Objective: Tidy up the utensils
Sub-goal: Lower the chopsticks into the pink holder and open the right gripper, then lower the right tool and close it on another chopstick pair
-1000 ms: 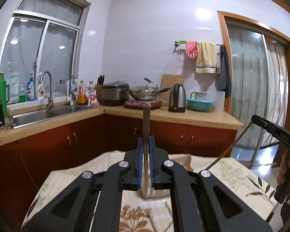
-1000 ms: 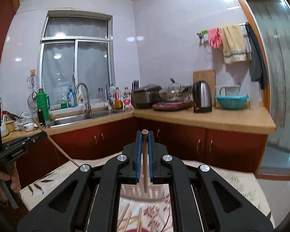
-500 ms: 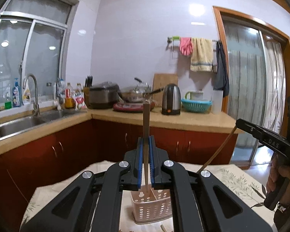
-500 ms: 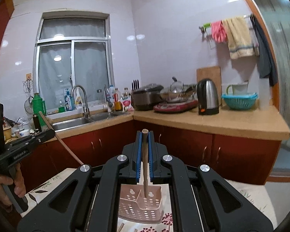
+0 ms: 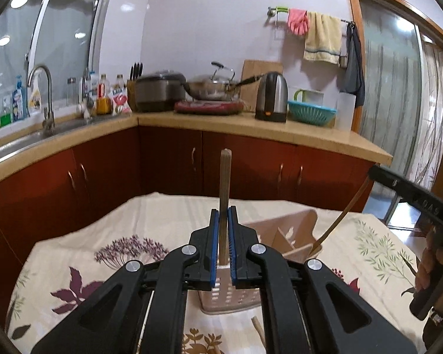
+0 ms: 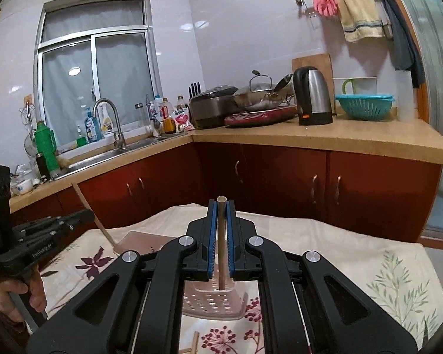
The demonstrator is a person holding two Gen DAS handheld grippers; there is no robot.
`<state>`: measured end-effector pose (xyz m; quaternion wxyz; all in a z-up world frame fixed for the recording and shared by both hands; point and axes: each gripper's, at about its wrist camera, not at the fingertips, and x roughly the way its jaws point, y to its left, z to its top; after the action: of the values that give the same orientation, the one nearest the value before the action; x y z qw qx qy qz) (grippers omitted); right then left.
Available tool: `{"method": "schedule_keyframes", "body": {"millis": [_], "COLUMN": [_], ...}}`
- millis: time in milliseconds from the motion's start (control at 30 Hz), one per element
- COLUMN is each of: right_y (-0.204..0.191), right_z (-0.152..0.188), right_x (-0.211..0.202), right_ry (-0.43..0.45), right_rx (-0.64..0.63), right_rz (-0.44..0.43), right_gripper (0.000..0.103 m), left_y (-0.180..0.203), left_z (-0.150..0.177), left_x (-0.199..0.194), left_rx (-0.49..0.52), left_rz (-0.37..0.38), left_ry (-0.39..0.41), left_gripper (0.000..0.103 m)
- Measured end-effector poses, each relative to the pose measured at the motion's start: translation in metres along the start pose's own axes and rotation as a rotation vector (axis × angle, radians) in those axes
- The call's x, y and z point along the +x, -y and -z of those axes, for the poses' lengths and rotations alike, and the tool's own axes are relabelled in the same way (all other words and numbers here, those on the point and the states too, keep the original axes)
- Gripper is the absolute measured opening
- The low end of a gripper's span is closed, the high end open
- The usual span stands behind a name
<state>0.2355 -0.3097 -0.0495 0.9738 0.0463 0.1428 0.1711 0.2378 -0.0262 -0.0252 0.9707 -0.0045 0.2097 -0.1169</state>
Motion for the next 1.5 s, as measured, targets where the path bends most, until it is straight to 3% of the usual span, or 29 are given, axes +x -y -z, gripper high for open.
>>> {"method": "schedule_keyframes", "body": {"millis": [67, 200, 267, 400, 467, 633, 933, 1167, 1333, 1500], "right_y": [0.000, 0.002, 0.003, 0.002, 0.000, -0.009, -0.039, -0.044, -0.038, -0.031], "right_z": [0.002, 0.005, 0.004, 0.002, 0.001, 0.010, 0.082, 0.161, 0.210, 0.237], "right_x": [0.000, -0.003, -0.009, -0.026, -0.036, -0.069, -0.125, -0.139, -0.145, -0.150], "right_ry": [-0.003, -0.007, 0.000, 0.029, 0.039, 0.065, 0.038, -0.109, -0.209, -0.262], "right_rx": [0.002, 0.009, 0.012, 0.006, -0.006, -0.027, -0.049, -0.051, -0.038, -0.039], "right_rz": [0.006, 0.024, 0.034, 0.064, 0.080, 0.111, 0.151, 0.136, 0.123, 0.126], "right_gripper": [0.009, 0.028, 0.030, 0.049, 0.050, 0.050, 0.050, 0.048, 0.039, 0.030], "left_y": [-0.001, -0.005, -0.005, -0.006, -0.005, 0.000, 0.006, 0.010, 0.008, 0.005], "left_z": [0.004, 0.007, 0.007, 0.010, 0.012, 0.022, 0.074, 0.127, 0.159, 0.184], "left_x": [0.001, -0.003, -0.005, -0.016, -0.023, -0.046, -0.087, -0.105, -0.112, -0.119], "left_rx": [-0.006, -0.021, -0.017, -0.009, -0.006, 0.026, 0.047, 0.051, 0.042, 0.027], "left_rz": [0.000, -0.003, -0.012, -0.025, -0.035, -0.066, -0.114, -0.140, -0.156, -0.170], "left_ry": [-0.016, -0.015, -0.013, -0.010, -0.006, 0.013, 0.002, -0.078, -0.133, -0.168], "left_gripper": [0.020, 0.041, 0.051, 0.060, 0.065, 0.068, 0.068, 0.068, 0.068, 0.068]}}
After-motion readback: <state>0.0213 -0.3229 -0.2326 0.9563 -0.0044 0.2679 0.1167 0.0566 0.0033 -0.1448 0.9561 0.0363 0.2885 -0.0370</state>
